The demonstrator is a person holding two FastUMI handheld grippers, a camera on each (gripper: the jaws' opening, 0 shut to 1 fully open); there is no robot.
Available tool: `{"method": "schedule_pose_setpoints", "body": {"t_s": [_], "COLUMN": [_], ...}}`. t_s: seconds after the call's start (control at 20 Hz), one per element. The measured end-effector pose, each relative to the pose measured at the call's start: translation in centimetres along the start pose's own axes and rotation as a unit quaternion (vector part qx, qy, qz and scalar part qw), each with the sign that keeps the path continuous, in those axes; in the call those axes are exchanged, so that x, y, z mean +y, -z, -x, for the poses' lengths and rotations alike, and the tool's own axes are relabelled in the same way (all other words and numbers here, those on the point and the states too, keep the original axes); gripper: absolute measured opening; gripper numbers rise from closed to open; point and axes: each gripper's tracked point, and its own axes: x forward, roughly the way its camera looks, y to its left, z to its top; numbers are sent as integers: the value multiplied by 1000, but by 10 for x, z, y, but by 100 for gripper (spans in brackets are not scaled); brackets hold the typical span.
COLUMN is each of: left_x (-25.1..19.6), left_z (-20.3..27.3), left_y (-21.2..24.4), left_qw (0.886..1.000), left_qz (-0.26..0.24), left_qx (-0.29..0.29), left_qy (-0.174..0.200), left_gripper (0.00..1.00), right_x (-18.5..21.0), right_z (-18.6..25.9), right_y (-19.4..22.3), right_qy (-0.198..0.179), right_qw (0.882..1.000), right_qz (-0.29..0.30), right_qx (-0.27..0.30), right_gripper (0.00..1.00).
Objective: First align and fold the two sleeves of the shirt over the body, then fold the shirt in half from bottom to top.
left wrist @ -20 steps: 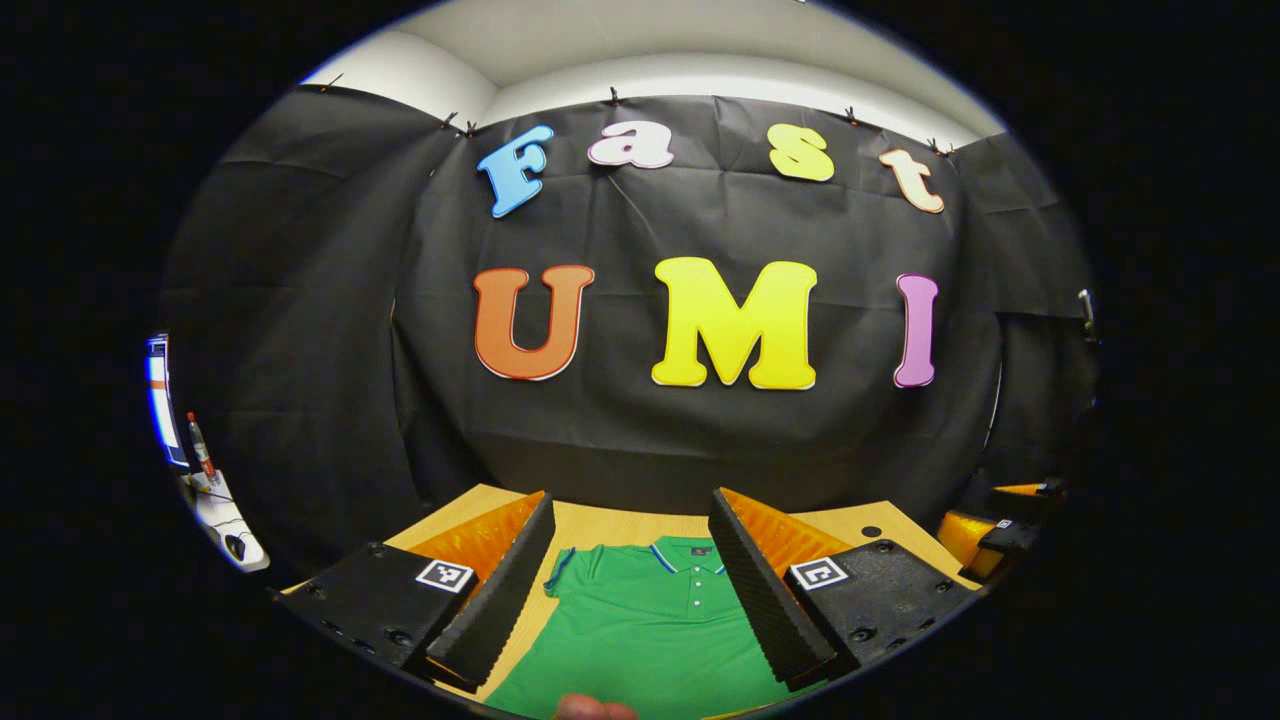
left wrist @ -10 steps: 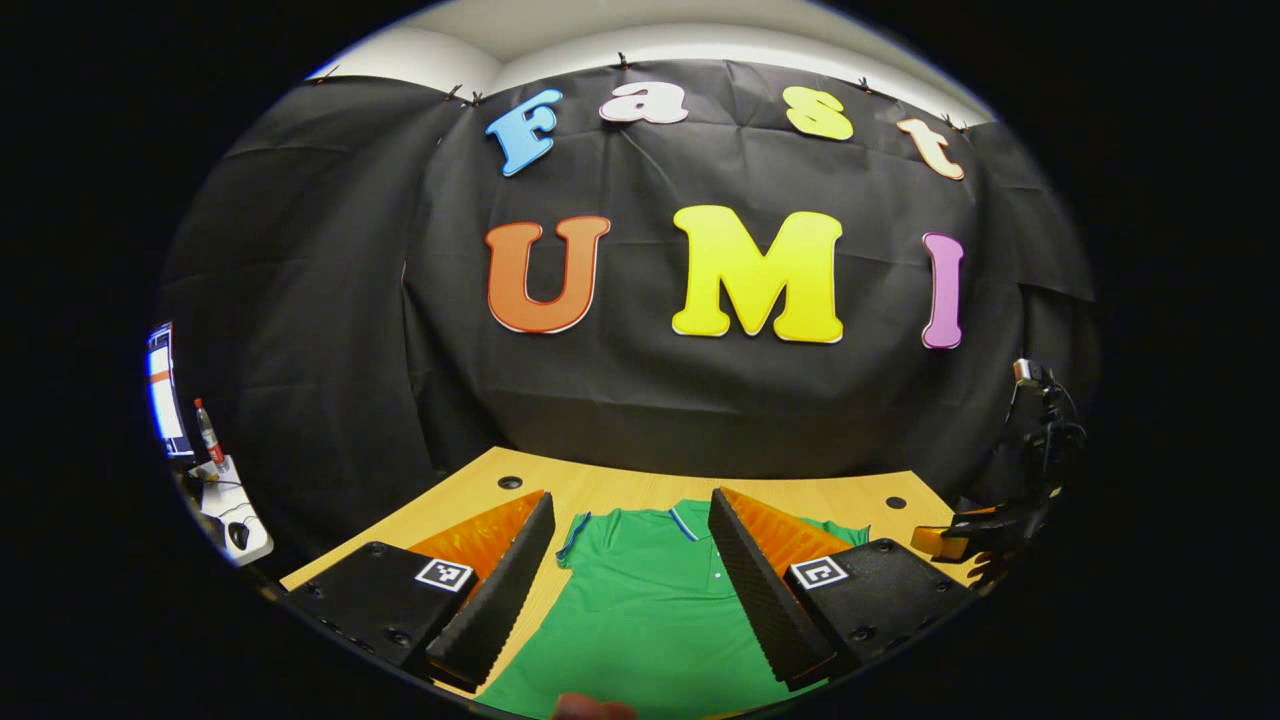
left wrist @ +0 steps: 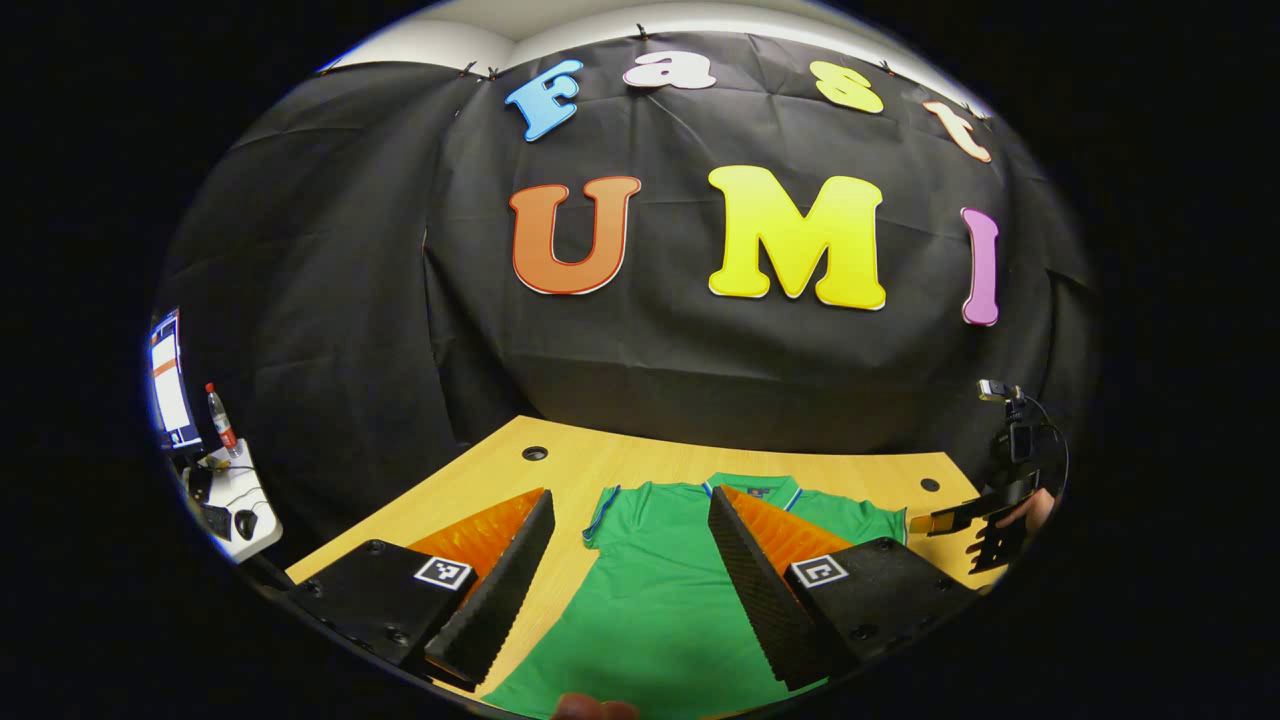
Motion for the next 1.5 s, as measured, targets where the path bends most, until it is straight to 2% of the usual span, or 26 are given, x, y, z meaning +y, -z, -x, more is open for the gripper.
{"method": "schedule_pose_setpoints", "body": {"t_s": [0.2,0.4,0.45,0.6,0.75,0.85,0.95,1.0,1.05,1.1,1.3,1.4,1.5], "left_x": [8,15,17,18,20,21,25,26,27,31,42,39,33], "left_z": [1,-1,-2,-4,-5,-5,-5,-4,-3,0,6,8,10], "left_y": [12,16,17,16,17,19,19,17,18,17,21,18,16], "left_qw": [1000,999,999,998,998,998,998,998,998,997,996,997,997], "left_qz": [-15,-27,-28,-28,-28,-28,-30,-28,-27,-30,-32,-32,-35], "left_qx": [19,24,27,27,32,37,38,37,40,42,49,48,45], "left_qy": [-16,-32,-35,-39,-41,-42,-44,-45,-46,-49,-64,-60,-53], "left_gripper": [100,99,99,99,99,99,99,99,99,99,99,99,99], "right_x": [-3,-3,-4,-4,-3,6,7,6,8,8,9,13,20], "right_z": [-41,-59,-63,-70,-74,-70,-76,-70,-78,-79,-67,-56,-45], "right_y": [0,6,8,9,15,8,6,7,0,1,-9,-19,-34], "right_qy": [-6,-4,-1,14,34,19,22,19,13,10,0,-1,-1], "right_qw": [999,997,997,996,994,994,994,995,994,994,995,996,998], "right_qz": [-30,-36,-38,-30,-4,1,-8,-14,-27,-38,-69,-63,-52], "right_qx": [37,65,70,79,103,109,108,100,100,97,78,62,39], "right_gripper": [95,95,92,95,69,42,14,19,2,0,2,6,3]}}
